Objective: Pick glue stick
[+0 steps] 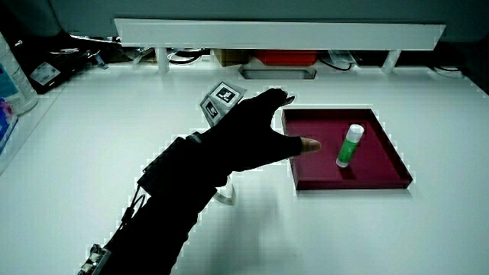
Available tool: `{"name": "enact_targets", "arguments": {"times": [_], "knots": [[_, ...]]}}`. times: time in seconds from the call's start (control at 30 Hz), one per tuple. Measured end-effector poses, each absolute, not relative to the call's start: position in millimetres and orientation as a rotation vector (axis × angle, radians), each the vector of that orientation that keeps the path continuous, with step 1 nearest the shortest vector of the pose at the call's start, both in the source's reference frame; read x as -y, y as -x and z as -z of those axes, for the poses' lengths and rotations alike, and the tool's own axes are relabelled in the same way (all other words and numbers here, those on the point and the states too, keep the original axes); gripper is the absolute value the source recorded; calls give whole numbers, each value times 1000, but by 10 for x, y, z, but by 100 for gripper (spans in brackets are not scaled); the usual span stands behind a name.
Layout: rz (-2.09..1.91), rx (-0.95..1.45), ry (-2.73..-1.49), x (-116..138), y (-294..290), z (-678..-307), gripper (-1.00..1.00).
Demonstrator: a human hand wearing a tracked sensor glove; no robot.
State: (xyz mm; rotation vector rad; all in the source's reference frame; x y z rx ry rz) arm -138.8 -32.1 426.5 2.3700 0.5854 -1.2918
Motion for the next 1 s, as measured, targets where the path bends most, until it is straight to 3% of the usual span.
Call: {"name": "enact_targets", "arguments": {"times": [0.2,0.73,1.0], "knots": [[1332,-265,-2154,387,1165,-4485,0],[1414,-234,-2070,509,637,-5025,0],[1348,-197,-2093,492,464,-5239,0]]}}
